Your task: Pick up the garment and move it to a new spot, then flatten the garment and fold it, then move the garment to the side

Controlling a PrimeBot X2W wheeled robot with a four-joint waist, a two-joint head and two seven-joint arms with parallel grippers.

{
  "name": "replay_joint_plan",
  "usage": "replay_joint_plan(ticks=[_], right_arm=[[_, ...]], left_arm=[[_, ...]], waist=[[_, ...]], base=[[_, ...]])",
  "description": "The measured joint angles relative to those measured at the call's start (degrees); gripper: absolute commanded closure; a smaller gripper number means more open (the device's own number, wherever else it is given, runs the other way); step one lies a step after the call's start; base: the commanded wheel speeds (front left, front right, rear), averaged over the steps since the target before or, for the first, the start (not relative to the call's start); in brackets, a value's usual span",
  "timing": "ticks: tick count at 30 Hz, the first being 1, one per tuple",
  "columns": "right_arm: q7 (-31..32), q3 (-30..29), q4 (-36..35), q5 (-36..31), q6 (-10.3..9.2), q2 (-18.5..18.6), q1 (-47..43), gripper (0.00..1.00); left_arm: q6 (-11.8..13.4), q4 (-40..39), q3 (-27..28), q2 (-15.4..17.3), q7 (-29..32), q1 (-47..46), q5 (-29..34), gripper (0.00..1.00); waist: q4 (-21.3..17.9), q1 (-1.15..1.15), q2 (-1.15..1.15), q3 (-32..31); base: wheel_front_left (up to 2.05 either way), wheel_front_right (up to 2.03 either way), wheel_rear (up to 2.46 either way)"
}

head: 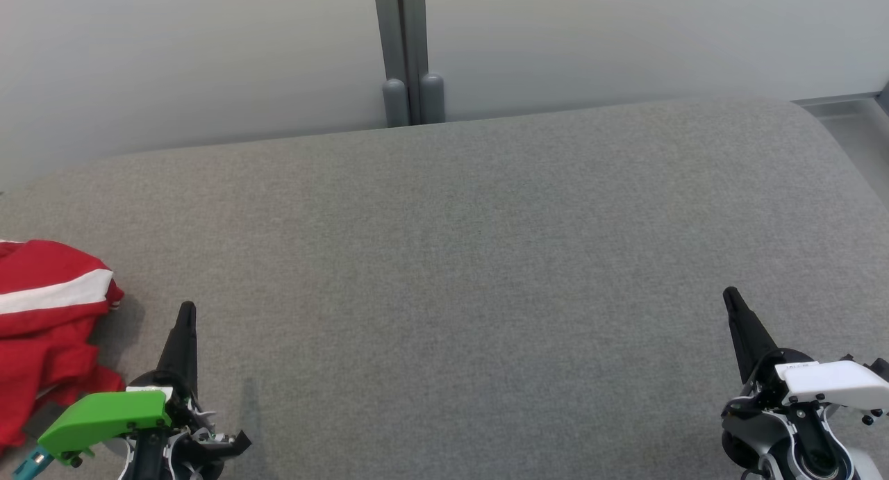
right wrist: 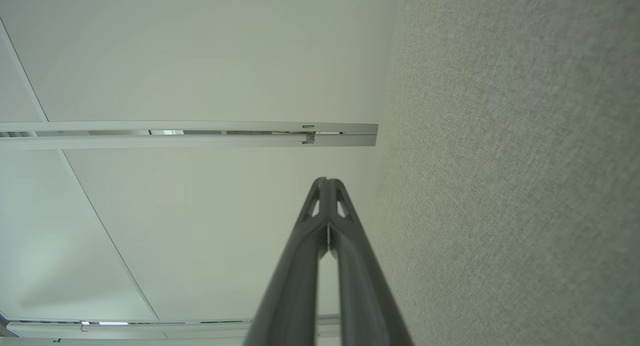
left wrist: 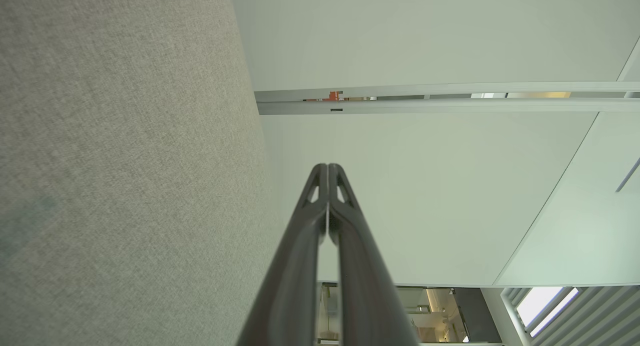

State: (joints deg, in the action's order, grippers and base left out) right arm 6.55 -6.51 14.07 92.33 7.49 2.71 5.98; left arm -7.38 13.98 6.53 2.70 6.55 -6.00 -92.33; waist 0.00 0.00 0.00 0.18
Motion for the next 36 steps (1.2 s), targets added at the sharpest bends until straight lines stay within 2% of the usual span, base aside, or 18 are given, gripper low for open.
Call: replay_joint_plan(ticks=[23, 24, 31, 36], right_arm=[[0.00, 0.00, 0.00, 0.00, 0.00, 0.00, 0.00, 1.00], [0.00, 0.00, 0.05, 0.00, 0.00, -0.01, -0.01, 0.00], [-0.71, 0.58, 2.31, -0.76, -0.02, -0.66, -2.22, 0.00], [-2.19, 1.36, 2.18, -4.48, -0.02, -0.04, -2.11, 0.00]], left_arm=[[0.00, 0.01, 0.00, 0.01, -0.01, 0.00, 0.01, 1.00], [0.00, 0.07, -0.01, -0.01, -0.01, 0.01, 0.01, 0.00], [0.15, 3.05, -0.57, -0.44, -0.86, 2.15, 0.54, 0.00], [0.15, 3.18, -1.02, -0.20, -2.31, 2.08, 4.75, 0.00]], waist=[[0.00, 0.00, 0.00, 0.00], [0.00, 0.00, 0.00, 0.00], [0.01, 0.00, 0.00, 0.06], [0.08, 0.00, 0.00, 0.22]], base=[[0.00, 0.00, 0.00], [0.00, 0.00, 0.00], [0.00, 0.00, 0.00], [0.00, 0.00, 0.00]])
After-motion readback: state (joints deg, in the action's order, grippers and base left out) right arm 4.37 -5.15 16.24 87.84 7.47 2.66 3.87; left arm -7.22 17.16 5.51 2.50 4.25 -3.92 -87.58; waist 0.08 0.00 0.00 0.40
